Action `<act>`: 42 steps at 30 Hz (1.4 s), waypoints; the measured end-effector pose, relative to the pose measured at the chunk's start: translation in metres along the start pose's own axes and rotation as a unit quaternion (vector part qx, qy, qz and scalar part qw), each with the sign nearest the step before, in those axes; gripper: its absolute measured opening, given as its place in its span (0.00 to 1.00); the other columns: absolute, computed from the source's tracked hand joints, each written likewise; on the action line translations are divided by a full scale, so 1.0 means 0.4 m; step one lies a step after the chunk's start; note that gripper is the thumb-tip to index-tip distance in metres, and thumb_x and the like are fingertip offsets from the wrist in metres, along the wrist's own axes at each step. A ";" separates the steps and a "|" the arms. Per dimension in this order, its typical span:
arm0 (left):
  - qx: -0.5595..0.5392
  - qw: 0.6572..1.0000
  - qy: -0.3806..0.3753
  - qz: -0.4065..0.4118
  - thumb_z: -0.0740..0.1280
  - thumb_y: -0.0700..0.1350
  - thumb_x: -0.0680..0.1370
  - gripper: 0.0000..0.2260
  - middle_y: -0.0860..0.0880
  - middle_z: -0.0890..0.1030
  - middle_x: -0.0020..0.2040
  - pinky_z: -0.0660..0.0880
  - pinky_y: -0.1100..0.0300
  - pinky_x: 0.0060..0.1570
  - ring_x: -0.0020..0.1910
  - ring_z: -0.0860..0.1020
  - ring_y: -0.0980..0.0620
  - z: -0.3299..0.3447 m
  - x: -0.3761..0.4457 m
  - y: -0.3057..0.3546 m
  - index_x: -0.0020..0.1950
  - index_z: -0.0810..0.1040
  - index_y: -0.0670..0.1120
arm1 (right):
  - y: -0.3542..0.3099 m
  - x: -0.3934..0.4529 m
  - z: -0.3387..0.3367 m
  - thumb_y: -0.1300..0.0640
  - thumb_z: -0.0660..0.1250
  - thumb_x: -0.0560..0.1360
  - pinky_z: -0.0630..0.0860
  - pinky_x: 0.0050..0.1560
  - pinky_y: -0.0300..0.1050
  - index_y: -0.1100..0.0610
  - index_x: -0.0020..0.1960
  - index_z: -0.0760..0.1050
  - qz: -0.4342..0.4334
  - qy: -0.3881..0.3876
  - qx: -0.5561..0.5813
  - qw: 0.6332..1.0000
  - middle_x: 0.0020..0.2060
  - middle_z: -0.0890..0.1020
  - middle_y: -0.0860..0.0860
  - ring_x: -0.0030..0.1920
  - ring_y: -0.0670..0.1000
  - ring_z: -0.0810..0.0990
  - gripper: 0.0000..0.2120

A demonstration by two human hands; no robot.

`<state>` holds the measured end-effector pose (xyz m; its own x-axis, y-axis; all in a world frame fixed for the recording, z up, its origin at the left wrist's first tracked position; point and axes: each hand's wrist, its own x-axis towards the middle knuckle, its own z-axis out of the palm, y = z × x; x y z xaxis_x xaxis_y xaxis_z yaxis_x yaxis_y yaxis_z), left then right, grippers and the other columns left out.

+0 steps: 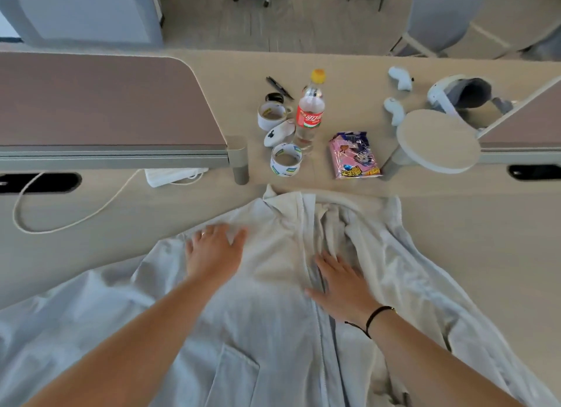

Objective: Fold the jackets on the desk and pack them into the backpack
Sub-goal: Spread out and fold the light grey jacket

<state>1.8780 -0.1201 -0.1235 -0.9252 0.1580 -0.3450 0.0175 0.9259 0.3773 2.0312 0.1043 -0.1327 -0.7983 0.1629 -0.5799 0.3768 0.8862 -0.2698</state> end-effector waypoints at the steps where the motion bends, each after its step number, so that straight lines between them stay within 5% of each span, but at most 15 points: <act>1: -0.083 0.997 -0.006 0.001 0.52 0.68 0.79 0.28 0.46 0.78 0.65 0.68 0.47 0.66 0.66 0.72 0.42 -0.015 0.022 0.063 0.67 0.74 0.50 | 0.011 -0.010 -0.007 0.34 0.56 0.79 0.48 0.79 0.56 0.46 0.82 0.46 -0.018 -0.003 0.014 1.000 0.81 0.45 0.45 0.81 0.51 0.44 0.37; 4: -0.284 0.958 -0.026 -0.033 0.61 0.60 0.80 0.22 0.50 0.82 0.54 0.73 0.55 0.54 0.54 0.78 0.46 -0.033 0.095 0.244 0.67 0.73 0.48 | 0.050 -0.048 -0.035 0.38 0.61 0.79 0.57 0.77 0.47 0.41 0.79 0.57 -0.049 0.027 0.107 0.993 0.80 0.53 0.39 0.79 0.47 0.56 0.30; 8: -0.303 0.949 -0.006 -0.094 0.71 0.53 0.76 0.22 0.47 0.79 0.56 0.77 0.50 0.59 0.57 0.80 0.41 -0.012 0.144 0.343 0.66 0.74 0.45 | 0.138 -0.051 -0.113 0.47 0.63 0.81 0.58 0.71 0.35 0.48 0.73 0.69 -0.030 0.173 0.135 0.975 0.74 0.66 0.41 0.75 0.46 0.64 0.21; 11: -0.308 0.938 0.031 -0.155 0.71 0.37 0.73 0.22 0.44 0.78 0.60 0.77 0.52 0.59 0.60 0.78 0.43 0.004 0.139 0.327 0.67 0.75 0.47 | 0.204 0.000 -0.191 0.51 0.64 0.81 0.64 0.65 0.39 0.53 0.69 0.73 -0.002 0.226 0.147 0.963 0.68 0.75 0.49 0.69 0.52 0.71 0.18; 15: -0.373 0.903 -0.074 -0.202 0.70 0.30 0.69 0.09 0.44 0.75 0.42 0.78 0.59 0.37 0.39 0.76 0.48 0.019 0.112 0.283 0.46 0.78 0.39 | 0.256 0.123 -0.260 0.48 0.61 0.81 0.69 0.67 0.51 0.54 0.71 0.70 0.028 0.201 0.118 0.972 0.68 0.76 0.53 0.68 0.56 0.73 0.20; 17: -0.441 0.863 -0.095 -0.227 0.70 0.33 0.73 0.05 0.44 0.77 0.43 0.77 0.61 0.31 0.38 0.77 0.50 0.005 0.089 0.275 0.46 0.78 0.40 | 0.262 0.187 -0.280 0.45 0.60 0.80 0.63 0.72 0.55 0.52 0.75 0.65 0.038 0.166 0.090 0.981 0.71 0.72 0.54 0.72 0.57 0.68 0.25; 21: -0.542 0.799 -0.103 -0.239 0.72 0.48 0.78 0.09 0.43 0.80 0.50 0.81 0.48 0.46 0.46 0.80 0.45 -0.014 0.079 0.287 0.53 0.76 0.46 | 0.282 0.270 -0.301 0.37 0.59 0.79 0.55 0.75 0.60 0.51 0.77 0.59 0.092 0.090 0.011 0.992 0.75 0.65 0.55 0.75 0.60 0.62 0.32; 26: -0.634 0.730 -0.071 -0.247 0.72 0.44 0.78 0.08 0.41 0.79 0.46 0.81 0.52 0.33 0.41 0.80 0.47 0.018 0.103 0.313 0.52 0.76 0.43 | 0.298 0.246 -0.311 0.38 0.65 0.76 0.71 0.54 0.50 0.51 0.51 0.71 0.039 0.071 0.025 0.996 0.48 0.79 0.47 0.53 0.56 0.78 0.17; 30: -0.613 0.741 0.017 -0.275 0.80 0.45 0.70 0.13 0.45 0.77 0.38 0.76 0.63 0.26 0.31 0.76 0.52 0.026 0.121 0.326 0.46 0.77 0.44 | 0.301 0.131 -0.345 0.53 0.68 0.75 0.67 0.35 0.47 0.47 0.39 0.62 -0.094 0.154 0.047 0.983 0.35 0.75 0.46 0.38 0.52 0.75 0.15; 33: -0.595 0.752 -0.045 -0.279 0.77 0.49 0.72 0.13 0.48 0.78 0.41 0.76 0.59 0.36 0.35 0.75 0.53 -0.001 0.086 0.339 0.50 0.77 0.47 | 0.322 0.043 -0.369 0.58 0.68 0.75 0.63 0.31 0.43 0.46 0.40 0.62 -0.139 0.180 0.087 0.970 0.32 0.74 0.47 0.33 0.47 0.73 0.16; 35: -0.590 0.757 -0.085 -0.269 0.72 0.47 0.76 0.07 0.49 0.79 0.41 0.74 0.58 0.44 0.40 0.77 0.53 -0.038 0.049 0.339 0.47 0.76 0.47 | 0.342 0.000 -0.386 0.56 0.70 0.74 0.63 0.31 0.40 0.47 0.42 0.64 -0.132 0.146 0.108 0.974 0.33 0.76 0.47 0.33 0.47 0.75 0.14; 39: -0.553 0.785 -0.145 -0.239 0.69 0.39 0.72 0.06 0.47 0.77 0.33 0.74 0.58 0.40 0.32 0.76 0.50 -0.151 -0.026 0.296 0.35 0.76 0.45 | 0.365 -0.027 -0.429 0.41 0.75 0.71 0.66 0.34 0.39 0.47 0.48 0.73 -0.094 0.057 0.100 0.989 0.37 0.78 0.44 0.35 0.43 0.75 0.15; 42: -0.503 0.824 -0.192 -0.179 0.69 0.41 0.75 0.08 0.40 0.83 0.44 0.80 0.56 0.41 0.38 0.81 0.46 -0.244 -0.085 0.274 0.50 0.82 0.37 | 0.366 -0.026 -0.461 0.38 0.73 0.71 0.62 0.33 0.42 0.53 0.35 0.68 -0.094 0.028 0.115 0.988 0.29 0.71 0.43 0.30 0.47 0.68 0.22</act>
<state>1.8742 -0.0576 0.0135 -0.6113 0.2124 -0.7624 -0.7318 0.2150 0.6467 2.0079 0.3125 -0.0246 -0.8867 0.0332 -0.4611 0.3103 0.7820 -0.5405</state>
